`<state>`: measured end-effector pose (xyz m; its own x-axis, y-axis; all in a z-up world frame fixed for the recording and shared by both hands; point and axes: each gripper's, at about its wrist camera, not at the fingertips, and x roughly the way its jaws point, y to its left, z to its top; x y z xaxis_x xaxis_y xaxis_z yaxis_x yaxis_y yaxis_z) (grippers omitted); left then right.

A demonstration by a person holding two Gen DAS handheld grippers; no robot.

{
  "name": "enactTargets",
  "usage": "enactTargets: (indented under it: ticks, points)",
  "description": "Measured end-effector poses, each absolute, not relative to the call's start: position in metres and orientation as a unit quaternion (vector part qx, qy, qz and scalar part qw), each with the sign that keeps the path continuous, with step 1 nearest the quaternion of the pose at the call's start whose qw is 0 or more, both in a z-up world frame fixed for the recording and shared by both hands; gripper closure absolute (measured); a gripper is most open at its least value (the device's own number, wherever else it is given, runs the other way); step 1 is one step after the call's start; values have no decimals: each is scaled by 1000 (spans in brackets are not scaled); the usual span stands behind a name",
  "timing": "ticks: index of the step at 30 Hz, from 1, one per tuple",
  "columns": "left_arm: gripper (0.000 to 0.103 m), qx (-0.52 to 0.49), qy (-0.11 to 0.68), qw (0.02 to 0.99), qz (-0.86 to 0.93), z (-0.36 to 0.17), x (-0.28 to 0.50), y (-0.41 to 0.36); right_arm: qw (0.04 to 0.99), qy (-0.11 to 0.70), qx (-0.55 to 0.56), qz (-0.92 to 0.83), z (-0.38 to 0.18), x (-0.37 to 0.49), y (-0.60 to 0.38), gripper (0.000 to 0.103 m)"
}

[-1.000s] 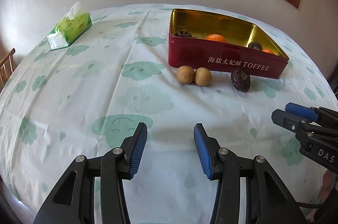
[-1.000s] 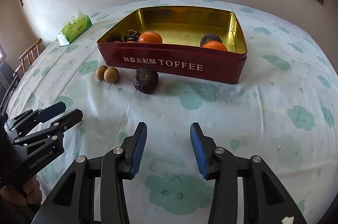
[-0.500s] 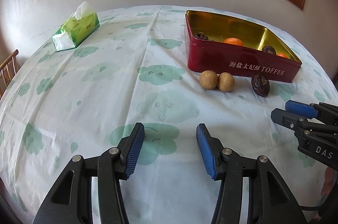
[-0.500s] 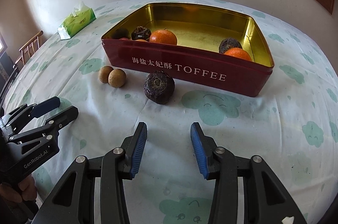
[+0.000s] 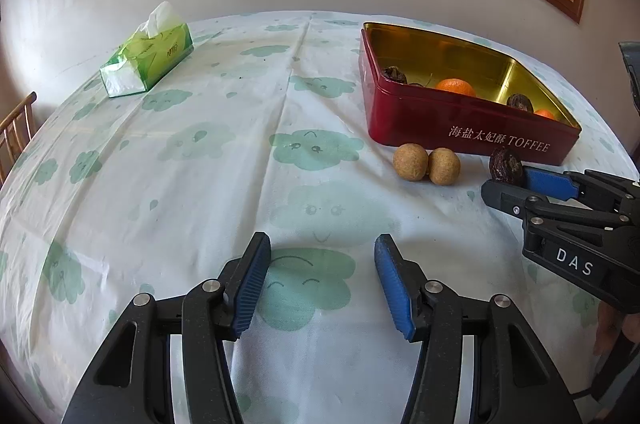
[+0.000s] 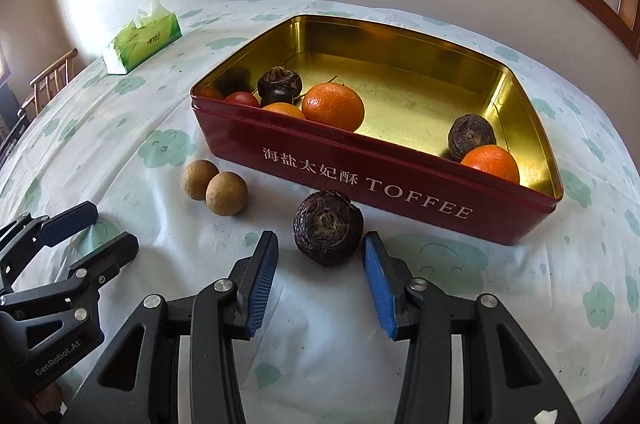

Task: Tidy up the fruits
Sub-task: 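Close the right tool on the wrinkled dark dried fruit, then close the left tool on the two small brown round fruits together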

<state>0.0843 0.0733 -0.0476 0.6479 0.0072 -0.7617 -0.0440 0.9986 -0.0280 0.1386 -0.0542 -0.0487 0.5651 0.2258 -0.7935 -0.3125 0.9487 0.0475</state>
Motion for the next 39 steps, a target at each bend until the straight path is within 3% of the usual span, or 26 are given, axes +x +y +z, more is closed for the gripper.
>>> enactTargets:
  ticks: [5, 9, 39]
  points:
    - [48, -22, 419, 907, 14, -47, 84, 74, 886, 436, -50, 151, -49, 139, -54, 63]
    - [48, -22, 419, 907, 15, -48, 85, 73, 887, 434, -47, 148, -49, 140, -56, 71]
    - [47, 10, 427, 904, -14, -46, 114, 14, 895, 440, 3, 73, -51, 125, -153, 72]
